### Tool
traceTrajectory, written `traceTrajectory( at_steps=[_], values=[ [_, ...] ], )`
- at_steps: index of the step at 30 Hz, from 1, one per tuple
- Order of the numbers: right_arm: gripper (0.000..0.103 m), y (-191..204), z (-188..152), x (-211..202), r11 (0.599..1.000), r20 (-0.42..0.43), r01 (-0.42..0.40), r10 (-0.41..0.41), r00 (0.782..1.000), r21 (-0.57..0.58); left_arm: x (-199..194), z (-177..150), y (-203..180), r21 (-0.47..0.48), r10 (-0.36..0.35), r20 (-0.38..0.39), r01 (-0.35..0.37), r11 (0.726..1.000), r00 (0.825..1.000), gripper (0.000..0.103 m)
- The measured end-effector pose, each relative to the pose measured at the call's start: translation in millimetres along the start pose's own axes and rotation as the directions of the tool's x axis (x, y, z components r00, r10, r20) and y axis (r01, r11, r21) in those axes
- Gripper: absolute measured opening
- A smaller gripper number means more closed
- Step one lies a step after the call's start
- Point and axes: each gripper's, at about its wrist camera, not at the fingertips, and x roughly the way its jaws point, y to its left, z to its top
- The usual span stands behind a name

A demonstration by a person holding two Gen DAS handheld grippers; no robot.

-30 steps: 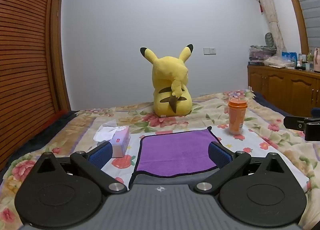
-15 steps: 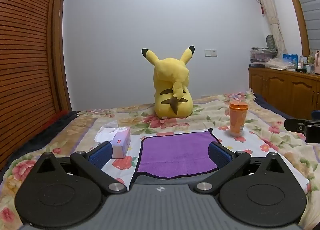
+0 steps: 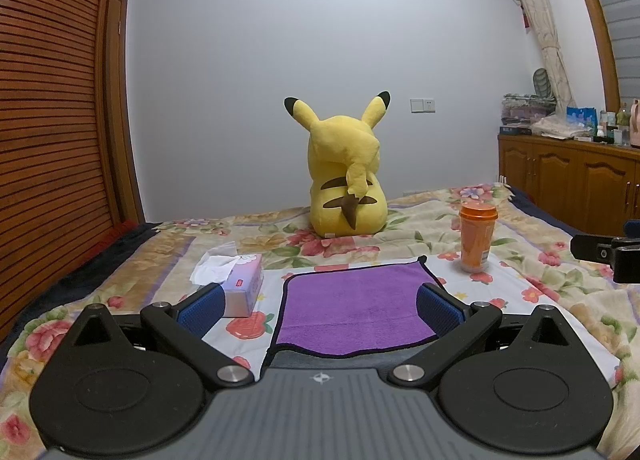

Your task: Fold towel

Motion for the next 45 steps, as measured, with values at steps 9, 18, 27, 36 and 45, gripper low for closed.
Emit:
traceTrajectory(
  at_steps=[9,18,27,36,45],
  values=[
    [0.103,0.0,0.4,0.0,1.0,0.0,0.0,0.0,1.0,0.002,0.9,1.8,2.9,0.0,0.001,0.001,-0.001,1.0,1.0,0.103],
    [0.103,0.0,0.5,-0.2,1.0,0.0,-0.001,0.001,1.0,0.002,1.0,1.6,2.7,0.001,0.001,0.0,-0.001,1.0,1.0,0.103],
    [0.103,1.1,-0.2,0.2,1.0,0.0,-0.001,0.001,1.0,0.002,1.2,1.5,2.4,0.002,0.002,0.0,-0.002,1.0,1.0,0.103],
    [0.103,2.2,0.3,0.0,1.0,-0.001,-0.001,0.001,1.0,0.002,1.1,1.3,1.9,0.003,0.002,0.0,-0.002,1.0,1.0,0.103],
    [0.103,2.2,0.6,0.1,1.0,-0.001,0.0,0.0,1.0,0.002,1.2,1.4,1.7,0.004,0.002,-0.001,-0.002,1.0,1.0,0.103]
  ],
)
